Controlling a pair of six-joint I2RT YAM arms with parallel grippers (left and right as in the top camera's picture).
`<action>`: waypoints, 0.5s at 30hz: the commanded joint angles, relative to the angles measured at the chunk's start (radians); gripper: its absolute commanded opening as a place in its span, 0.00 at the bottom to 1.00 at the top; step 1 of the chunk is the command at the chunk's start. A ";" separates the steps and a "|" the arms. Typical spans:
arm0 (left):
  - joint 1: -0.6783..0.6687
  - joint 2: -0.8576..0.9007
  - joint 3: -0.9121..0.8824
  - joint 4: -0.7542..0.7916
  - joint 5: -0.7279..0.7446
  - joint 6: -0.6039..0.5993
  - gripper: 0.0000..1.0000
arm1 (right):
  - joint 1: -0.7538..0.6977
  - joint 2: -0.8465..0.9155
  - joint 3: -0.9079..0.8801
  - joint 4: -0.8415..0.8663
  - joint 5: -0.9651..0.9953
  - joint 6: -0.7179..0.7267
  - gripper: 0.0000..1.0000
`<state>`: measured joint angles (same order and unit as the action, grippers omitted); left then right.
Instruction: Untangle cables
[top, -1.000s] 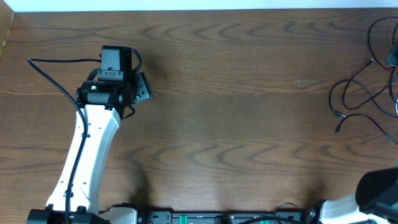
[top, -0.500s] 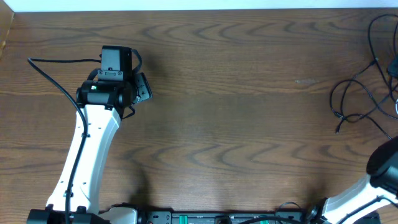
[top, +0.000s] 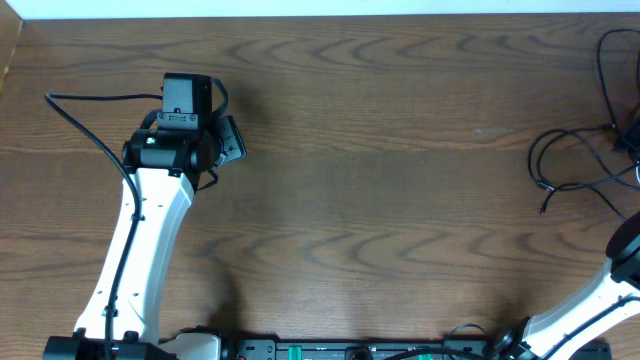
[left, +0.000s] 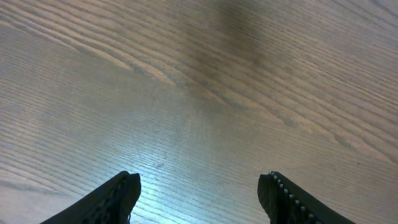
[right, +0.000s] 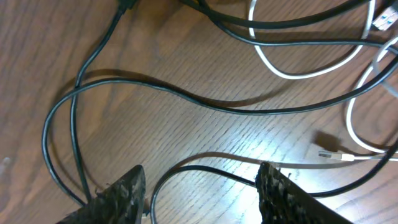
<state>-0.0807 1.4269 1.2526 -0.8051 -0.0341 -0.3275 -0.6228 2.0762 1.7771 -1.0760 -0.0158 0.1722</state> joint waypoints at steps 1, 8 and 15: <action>-0.004 -0.001 0.000 -0.001 0.002 0.009 0.66 | -0.008 -0.071 0.021 -0.014 -0.060 -0.009 0.58; -0.004 -0.001 0.000 -0.001 0.002 0.009 0.66 | -0.009 -0.202 0.130 -0.208 -0.055 -0.027 0.68; -0.004 -0.001 0.000 -0.001 0.002 0.009 0.66 | -0.009 -0.298 0.232 -0.377 -0.043 -0.077 0.70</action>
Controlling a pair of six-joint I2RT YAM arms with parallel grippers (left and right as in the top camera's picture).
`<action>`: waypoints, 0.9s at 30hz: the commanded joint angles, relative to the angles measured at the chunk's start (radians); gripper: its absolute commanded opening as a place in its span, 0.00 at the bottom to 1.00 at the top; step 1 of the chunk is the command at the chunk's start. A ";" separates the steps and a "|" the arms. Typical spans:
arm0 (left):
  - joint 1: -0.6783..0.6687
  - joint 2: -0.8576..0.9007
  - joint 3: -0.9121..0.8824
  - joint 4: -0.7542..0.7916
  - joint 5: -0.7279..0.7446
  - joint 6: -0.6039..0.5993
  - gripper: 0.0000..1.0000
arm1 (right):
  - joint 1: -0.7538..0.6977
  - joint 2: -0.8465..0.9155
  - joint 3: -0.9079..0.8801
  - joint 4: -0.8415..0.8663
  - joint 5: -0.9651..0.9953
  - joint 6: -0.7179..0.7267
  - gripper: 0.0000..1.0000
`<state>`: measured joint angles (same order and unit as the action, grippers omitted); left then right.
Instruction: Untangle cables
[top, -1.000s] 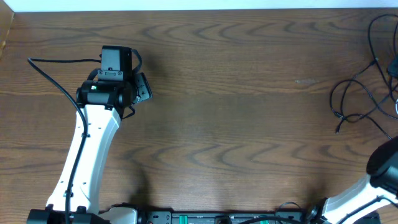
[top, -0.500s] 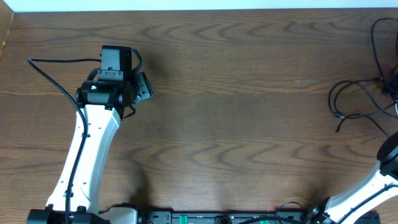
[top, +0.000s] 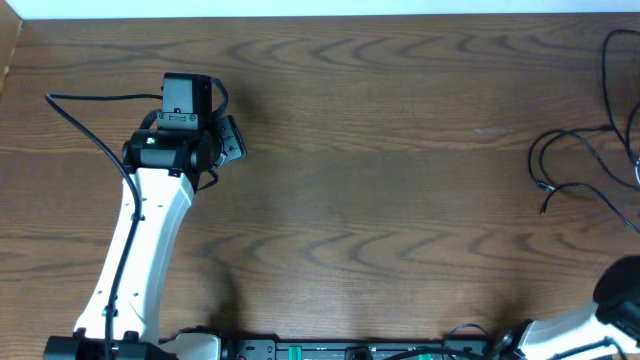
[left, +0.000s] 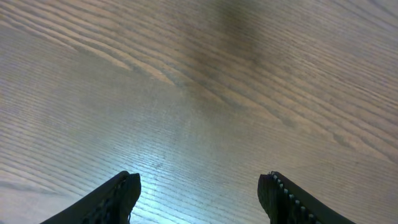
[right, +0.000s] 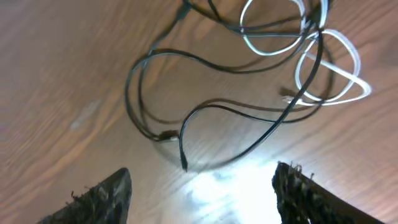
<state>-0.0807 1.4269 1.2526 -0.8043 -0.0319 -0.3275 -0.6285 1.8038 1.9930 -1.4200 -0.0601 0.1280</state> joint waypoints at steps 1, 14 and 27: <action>-0.004 -0.001 0.000 -0.002 -0.001 0.009 0.66 | -0.003 -0.028 0.016 -0.049 0.001 -0.032 0.70; -0.012 -0.001 0.000 0.016 0.069 0.031 0.66 | 0.068 -0.015 -0.155 0.009 -0.272 -0.206 0.70; -0.220 0.085 0.000 0.009 0.018 0.126 0.79 | 0.425 -0.015 -0.349 0.229 -0.210 -0.328 0.79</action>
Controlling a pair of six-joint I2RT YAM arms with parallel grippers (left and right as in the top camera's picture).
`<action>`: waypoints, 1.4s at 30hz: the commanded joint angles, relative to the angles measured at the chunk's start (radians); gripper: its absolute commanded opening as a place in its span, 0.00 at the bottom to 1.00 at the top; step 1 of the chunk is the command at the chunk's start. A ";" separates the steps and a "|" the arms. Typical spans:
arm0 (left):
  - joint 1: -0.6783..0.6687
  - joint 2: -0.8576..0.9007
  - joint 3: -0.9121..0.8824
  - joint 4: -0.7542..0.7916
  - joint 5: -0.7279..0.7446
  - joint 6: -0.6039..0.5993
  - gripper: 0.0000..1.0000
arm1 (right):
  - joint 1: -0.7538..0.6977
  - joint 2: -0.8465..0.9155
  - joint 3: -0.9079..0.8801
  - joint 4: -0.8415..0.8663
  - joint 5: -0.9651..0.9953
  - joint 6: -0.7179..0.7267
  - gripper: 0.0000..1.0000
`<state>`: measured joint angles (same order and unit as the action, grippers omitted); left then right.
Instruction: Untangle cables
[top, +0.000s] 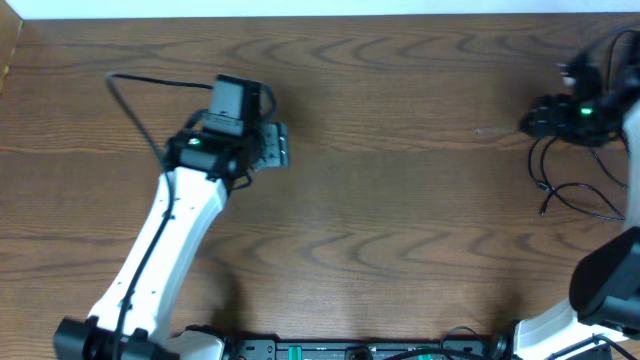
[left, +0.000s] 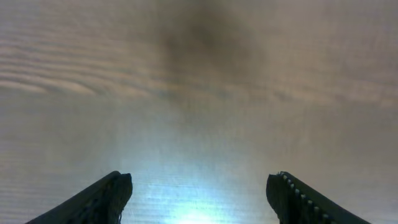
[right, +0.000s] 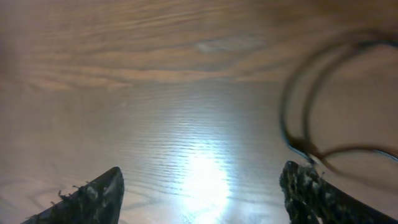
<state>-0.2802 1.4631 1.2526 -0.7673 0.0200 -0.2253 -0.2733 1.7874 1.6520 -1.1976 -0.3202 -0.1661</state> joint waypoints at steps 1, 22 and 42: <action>-0.026 0.065 0.000 -0.055 -0.037 0.023 0.79 | 0.102 0.002 -0.012 0.009 0.063 -0.035 0.82; 0.019 -0.127 -0.138 -0.243 -0.047 -0.009 0.79 | 0.297 -0.328 -0.574 0.397 0.162 0.177 0.99; 0.019 -0.792 -0.451 -0.061 -0.047 0.023 1.00 | 0.297 -0.960 -0.848 0.383 0.213 0.169 0.99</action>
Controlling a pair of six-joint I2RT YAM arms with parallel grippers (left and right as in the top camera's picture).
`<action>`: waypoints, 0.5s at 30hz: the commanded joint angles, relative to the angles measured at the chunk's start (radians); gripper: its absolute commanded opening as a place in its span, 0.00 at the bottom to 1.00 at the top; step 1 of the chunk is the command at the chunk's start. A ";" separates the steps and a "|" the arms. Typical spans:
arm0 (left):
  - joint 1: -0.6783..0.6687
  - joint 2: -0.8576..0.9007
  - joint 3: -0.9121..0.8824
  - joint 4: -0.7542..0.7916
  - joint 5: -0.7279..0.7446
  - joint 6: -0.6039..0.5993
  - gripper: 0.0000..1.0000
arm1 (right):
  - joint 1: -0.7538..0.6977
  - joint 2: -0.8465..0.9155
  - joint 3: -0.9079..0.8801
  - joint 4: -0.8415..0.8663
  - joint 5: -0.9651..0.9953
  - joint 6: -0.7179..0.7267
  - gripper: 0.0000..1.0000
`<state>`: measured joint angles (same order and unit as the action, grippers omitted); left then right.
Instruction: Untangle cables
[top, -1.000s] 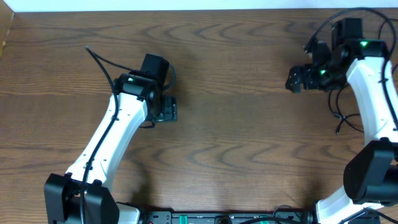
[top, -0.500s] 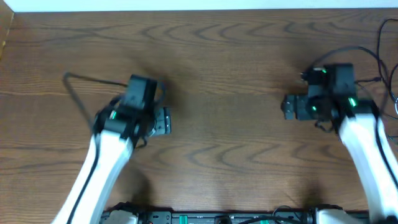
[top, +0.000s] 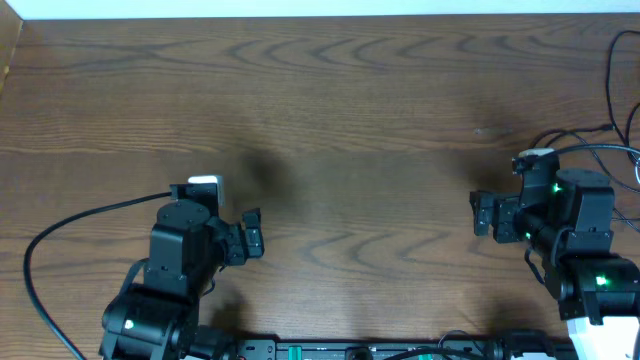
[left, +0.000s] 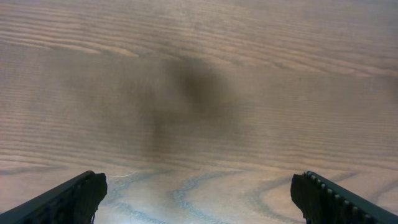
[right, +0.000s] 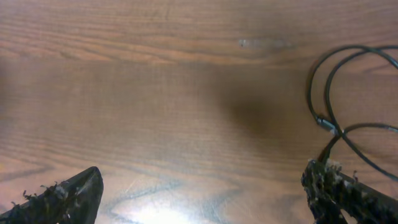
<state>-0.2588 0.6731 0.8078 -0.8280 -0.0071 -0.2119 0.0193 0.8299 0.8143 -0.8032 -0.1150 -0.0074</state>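
Observation:
A tangle of black cables (top: 578, 150) lies at the table's far right edge, partly under my right arm. In the right wrist view two black cable loops (right: 328, 87) with a small connector show at the right side. My right gripper (top: 484, 214) hovers left of the cables, facing the table's middle; it is open (right: 205, 196) with only bare wood between its fingers. My left gripper (top: 252, 238) is near the front left, far from the cables, open (left: 199, 199) over bare wood.
Another black cable (top: 612, 55) runs along the top right corner. My left arm's own cord (top: 80, 222) curves over the wooden table (top: 360, 110) at the front left. Both arm bases stand at the near edge.
The left arm was stretched out to the upper left of the table and the right arm to the upper right by the cables. Both are now drawn back near the front edge, grippers open.
At first my right gripper hung low and open over black and white cables while the left arm reached out at the left. Then the right wrist saw the tangle from higher up. Later both arms stood further along the table, and now both are pulled back, holding nothing.

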 joint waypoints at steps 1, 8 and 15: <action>-0.002 -0.001 -0.006 0.000 -0.020 0.009 1.00 | 0.004 0.000 -0.010 -0.022 0.008 0.011 0.99; -0.002 -0.001 -0.006 0.000 -0.020 0.009 1.00 | 0.004 0.003 -0.010 -0.057 0.008 0.011 0.99; -0.002 -0.001 -0.006 0.000 -0.020 0.009 1.00 | 0.004 0.003 -0.010 -0.065 0.008 0.011 0.99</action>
<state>-0.2588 0.6731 0.8078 -0.8284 -0.0071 -0.2119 0.0193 0.8333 0.8139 -0.8665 -0.1146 -0.0071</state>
